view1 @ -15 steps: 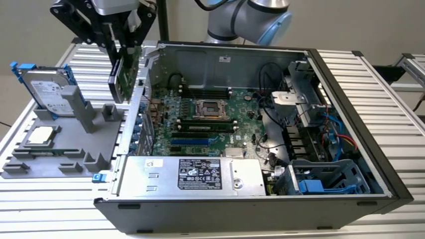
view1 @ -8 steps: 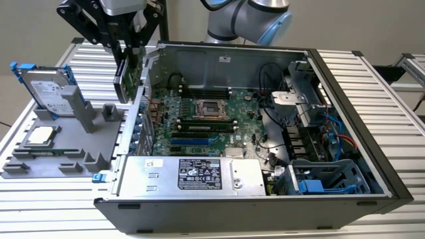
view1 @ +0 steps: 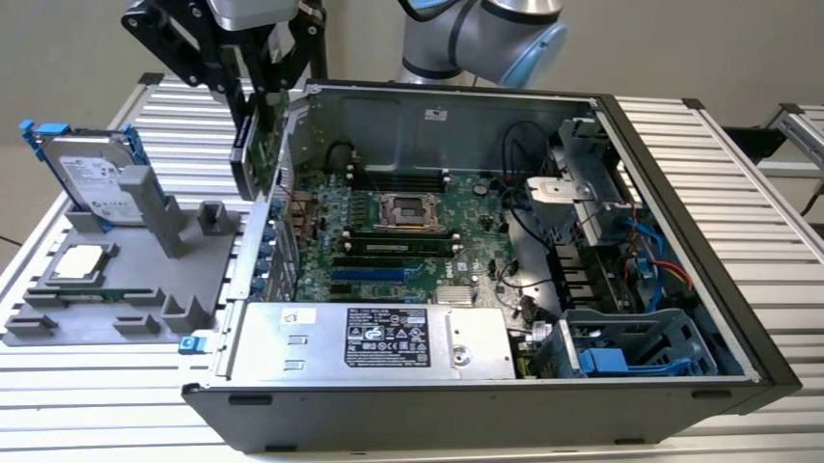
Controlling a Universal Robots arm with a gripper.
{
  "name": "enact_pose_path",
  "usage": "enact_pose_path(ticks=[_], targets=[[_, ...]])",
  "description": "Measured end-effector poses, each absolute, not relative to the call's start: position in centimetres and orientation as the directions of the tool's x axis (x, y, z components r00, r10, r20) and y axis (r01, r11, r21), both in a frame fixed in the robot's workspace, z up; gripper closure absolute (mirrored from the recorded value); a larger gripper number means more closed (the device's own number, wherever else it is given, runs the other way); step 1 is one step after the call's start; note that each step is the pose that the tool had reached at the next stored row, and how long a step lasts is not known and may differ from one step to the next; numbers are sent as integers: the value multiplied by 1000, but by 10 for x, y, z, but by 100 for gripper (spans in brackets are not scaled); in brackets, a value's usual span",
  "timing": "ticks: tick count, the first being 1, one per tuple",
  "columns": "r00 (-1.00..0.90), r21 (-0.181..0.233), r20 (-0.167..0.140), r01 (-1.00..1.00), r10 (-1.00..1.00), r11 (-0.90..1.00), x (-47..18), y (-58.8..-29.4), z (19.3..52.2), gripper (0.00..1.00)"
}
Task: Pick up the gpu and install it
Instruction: 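Pick up the gpu and move the gpu toward the slot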
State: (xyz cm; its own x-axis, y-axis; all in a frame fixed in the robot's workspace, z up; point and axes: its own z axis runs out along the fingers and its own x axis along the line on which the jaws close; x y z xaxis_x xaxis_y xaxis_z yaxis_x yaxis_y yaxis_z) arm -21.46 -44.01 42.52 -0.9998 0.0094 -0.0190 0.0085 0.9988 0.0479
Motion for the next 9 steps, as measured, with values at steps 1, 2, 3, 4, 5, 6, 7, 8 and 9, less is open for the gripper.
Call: enact_pose_path(ticks=[1,2,3,4,5,6,7,8,9], targets=[[-1000,48,-19,8,9,999,-214,-440,425,100],[-1000,48,-19,9,9,999,-213,-440,425,100],[-1000,48,-19,8,9,999,-212,-440,425,100],[-1000,48,-19,8,9,999,-211,-440,425,100],[-1000,48,-19,8,9,999,-210,-440,425,100],[-1000,48,-19,8,9,999,-209,-440,425,100],[-1000,48,-19,9,9,999,-208,-440,425,100],[-1000,48,-19,8,9,999,-207,-440,425,100],[-1000,48,-19,8,9,999,-206,-440,425,100]])
